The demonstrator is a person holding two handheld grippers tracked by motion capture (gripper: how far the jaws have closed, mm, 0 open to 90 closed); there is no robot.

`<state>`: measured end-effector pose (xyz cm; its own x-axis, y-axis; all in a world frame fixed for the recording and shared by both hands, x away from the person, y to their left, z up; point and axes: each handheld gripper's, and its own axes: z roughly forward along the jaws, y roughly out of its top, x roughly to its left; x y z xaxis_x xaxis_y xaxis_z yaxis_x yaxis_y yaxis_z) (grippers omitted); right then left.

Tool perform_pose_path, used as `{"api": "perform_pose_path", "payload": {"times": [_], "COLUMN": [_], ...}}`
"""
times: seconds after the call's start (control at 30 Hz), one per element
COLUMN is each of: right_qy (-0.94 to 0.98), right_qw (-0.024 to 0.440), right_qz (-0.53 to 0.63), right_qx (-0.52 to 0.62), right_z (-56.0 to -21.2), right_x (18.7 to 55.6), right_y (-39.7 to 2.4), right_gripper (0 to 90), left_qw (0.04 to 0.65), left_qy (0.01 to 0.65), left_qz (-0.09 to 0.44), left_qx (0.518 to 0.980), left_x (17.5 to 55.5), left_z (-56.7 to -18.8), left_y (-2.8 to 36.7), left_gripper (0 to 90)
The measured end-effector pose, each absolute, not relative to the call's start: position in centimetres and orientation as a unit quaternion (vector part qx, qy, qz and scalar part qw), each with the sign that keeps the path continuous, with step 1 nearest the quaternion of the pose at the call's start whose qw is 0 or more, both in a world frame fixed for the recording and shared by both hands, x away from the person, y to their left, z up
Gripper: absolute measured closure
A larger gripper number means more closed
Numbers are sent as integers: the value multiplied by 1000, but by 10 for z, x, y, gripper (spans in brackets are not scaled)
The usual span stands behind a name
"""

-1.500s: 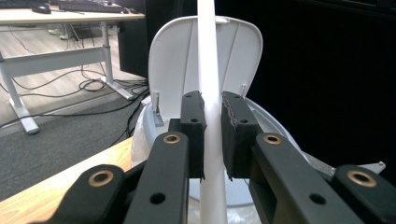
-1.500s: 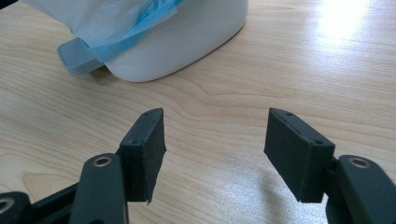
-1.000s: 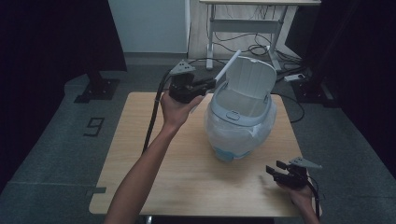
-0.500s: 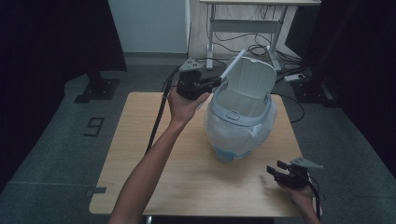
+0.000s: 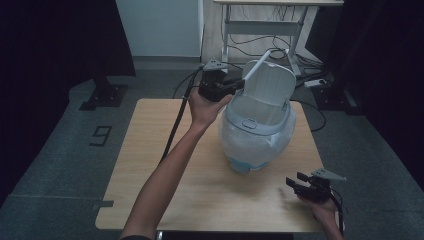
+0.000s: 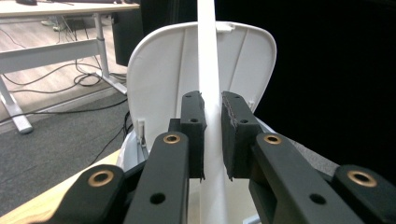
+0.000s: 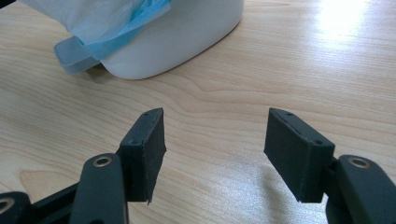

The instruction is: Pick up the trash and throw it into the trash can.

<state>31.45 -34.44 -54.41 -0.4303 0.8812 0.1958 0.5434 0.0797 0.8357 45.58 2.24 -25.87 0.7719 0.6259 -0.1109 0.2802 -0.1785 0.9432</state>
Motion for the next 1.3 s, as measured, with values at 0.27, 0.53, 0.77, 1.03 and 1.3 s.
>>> {"api": "perform_pose_path", "payload": {"times": [0.27,0.53,0.77,1.03,1.3], "right_qy": [710,708,707,707,710], "right_qw": [183,183,183,184,184], "right_qz": [459,461,462,462,459], "right_qx": [501,502,503,503,502], "right_z": [-544,-544,-544,-544,-544], "right_x": [314,314,314,314,314], "right_y": [-345,-347,-349,-349,-348], "right_gripper": [377,378,378,379,378], "left_qw": [557,550,541,531,530], "left_qy": [305,305,303,303,311], "left_qz": [151,150,151,149,148], "left_qx": [758,763,770,778,775], "left_x": [464,472,478,483,491], "left_z": [-258,-254,-256,-260,-258], "left_y": [13,2,-12,-23,-24], "left_gripper": [799,799,799,798,798]}}
